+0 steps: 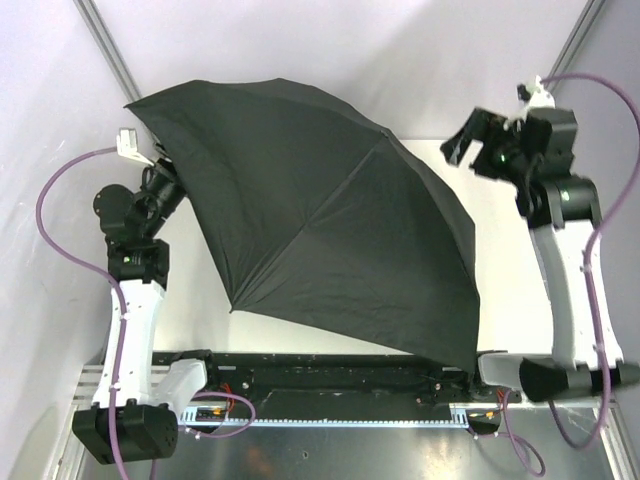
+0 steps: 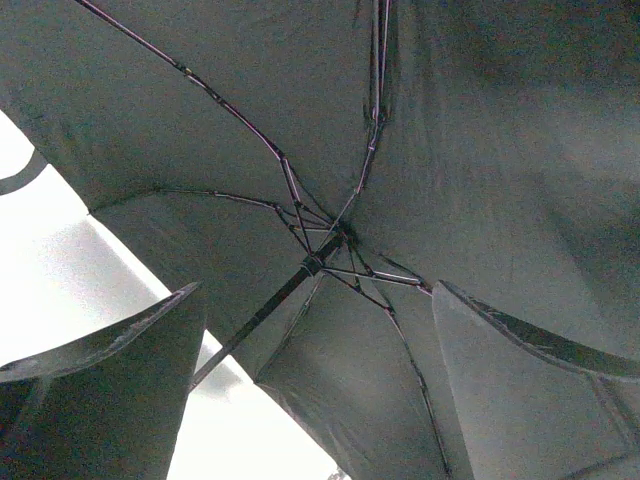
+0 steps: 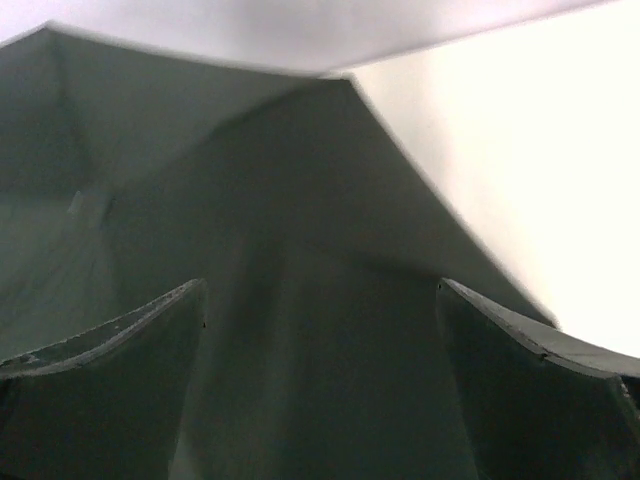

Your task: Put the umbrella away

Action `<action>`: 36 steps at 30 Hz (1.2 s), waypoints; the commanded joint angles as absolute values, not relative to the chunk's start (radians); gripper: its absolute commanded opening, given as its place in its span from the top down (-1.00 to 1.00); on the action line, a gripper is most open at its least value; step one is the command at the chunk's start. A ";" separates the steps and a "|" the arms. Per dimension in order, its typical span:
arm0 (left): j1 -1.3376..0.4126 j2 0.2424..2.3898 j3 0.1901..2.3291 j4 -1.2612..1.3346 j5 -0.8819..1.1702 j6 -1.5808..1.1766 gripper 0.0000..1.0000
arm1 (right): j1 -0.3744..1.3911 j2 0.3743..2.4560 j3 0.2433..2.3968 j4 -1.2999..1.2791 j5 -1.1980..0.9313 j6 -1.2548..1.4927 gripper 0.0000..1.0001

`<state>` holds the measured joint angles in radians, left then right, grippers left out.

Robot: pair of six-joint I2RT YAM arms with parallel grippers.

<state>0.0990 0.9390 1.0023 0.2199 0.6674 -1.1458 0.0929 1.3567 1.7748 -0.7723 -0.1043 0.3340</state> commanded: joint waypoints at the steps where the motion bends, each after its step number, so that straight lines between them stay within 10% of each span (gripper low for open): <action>1: 0.082 0.973 1.014 0.280 0.654 -1.137 -0.96 | 0.143 1.132 1.611 -0.857 -0.191 0.399 -0.99; 8: 0.043 1.076 1.049 0.292 0.666 -1.092 -0.99 | 0.149 0.916 1.485 -0.980 -0.381 0.367 -0.95; 17: 0.015 0.994 0.823 0.293 0.693 -0.989 -0.71 | 0.157 0.867 1.271 -0.683 -0.563 0.435 -0.12; 24: -0.275 1.044 0.754 0.214 0.486 -0.697 -0.76 | 0.142 1.011 1.267 -0.532 -0.543 0.419 0.12; 31: -0.369 1.258 0.993 -0.012 0.278 -0.499 -0.56 | -0.030 1.166 1.420 -0.644 -0.440 0.331 -0.08; 36: -0.375 1.283 1.094 -0.052 0.197 -0.389 -0.73 | -0.075 1.121 1.484 -0.862 -0.010 0.360 -0.80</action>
